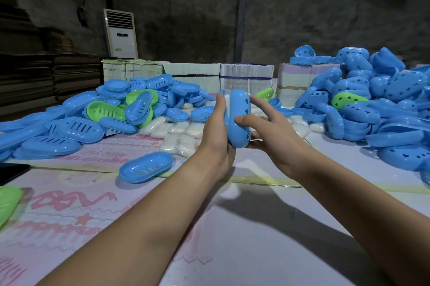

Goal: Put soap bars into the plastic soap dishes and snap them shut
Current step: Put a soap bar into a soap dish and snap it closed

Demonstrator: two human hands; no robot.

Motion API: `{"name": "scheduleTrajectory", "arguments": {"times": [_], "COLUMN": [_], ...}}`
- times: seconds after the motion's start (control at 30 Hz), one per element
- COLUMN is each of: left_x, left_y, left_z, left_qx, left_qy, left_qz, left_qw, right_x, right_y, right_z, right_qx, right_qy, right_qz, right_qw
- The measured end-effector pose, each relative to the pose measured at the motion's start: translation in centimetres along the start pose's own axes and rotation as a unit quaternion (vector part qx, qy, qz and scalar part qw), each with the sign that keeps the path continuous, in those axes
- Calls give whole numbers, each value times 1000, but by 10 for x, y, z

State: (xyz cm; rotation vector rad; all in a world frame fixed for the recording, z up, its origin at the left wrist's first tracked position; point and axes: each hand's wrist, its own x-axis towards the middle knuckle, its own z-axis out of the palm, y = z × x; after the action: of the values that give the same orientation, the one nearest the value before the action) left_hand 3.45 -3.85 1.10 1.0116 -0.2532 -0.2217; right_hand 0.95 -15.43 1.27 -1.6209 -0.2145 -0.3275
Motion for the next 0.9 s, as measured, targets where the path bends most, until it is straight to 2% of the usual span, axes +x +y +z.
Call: {"name": "scheduleTrajectory", "arguments": {"times": [0.3,0.6,0.9], "left_x": [1,1,0], "left_y": [0,-2,-4], "left_z": [5,2,5], "left_qx": [12,49,87], "left_qy": [-24,-47,-22], "left_qz": [111,142,163], "left_qw": [993,988,982], "right_x": [0,-2,-3], "right_y": [-5,-3,-3], "right_z": [-5,-5,-6], "right_qx": [2,-27,-64], "right_qy": [3,7,10], "right_qz": [-35,-66,-90], "right_qw": [999,997,994]}}
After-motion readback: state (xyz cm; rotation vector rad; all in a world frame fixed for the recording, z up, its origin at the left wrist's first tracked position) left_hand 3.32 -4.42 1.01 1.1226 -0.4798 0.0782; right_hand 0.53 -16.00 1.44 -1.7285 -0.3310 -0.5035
